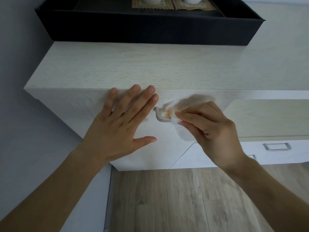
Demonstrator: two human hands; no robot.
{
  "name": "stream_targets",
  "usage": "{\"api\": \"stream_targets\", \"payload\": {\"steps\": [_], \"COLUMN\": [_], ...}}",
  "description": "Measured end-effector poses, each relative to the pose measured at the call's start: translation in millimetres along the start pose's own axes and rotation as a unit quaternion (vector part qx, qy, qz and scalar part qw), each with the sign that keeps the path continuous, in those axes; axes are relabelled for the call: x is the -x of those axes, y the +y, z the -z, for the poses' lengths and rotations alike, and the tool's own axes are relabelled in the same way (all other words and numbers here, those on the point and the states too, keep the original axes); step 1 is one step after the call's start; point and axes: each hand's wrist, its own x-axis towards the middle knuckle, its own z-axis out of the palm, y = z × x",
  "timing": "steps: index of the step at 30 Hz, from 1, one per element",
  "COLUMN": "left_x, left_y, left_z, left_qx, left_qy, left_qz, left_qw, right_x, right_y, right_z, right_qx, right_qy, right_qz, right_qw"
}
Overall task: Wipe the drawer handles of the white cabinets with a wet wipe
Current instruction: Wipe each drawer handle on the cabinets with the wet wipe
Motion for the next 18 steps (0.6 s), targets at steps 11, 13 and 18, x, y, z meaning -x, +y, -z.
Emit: {"api": "stream_targets", "payload": {"steps": [11,13,18], "left_x": [-0.5,-0.5,-0.7], "left_y": [0.3,0.6,-0.3], "left_z": [-1.0,-1.4,-1.3], "left_qx": [-0.001,-0.001,0.004], "left_qy": [0.001,0.003,0.004], "left_qz": [0.002,0.002,0.001], "left_qw": [1.0,1.0,1.0], "right_x": [2.1,5.0,11.9], "right_y": [-8.0,-7.1,-3.0], "right_z": [-10.5,-11.3,-12.3], "right_qx": [0.03,0.058,0.07], "right_qy": [0.072,0.069,0.075], "right_qz": [-0.097,-0.096,-0.041], "right_qw": [0.992,0.991,0.994]}}
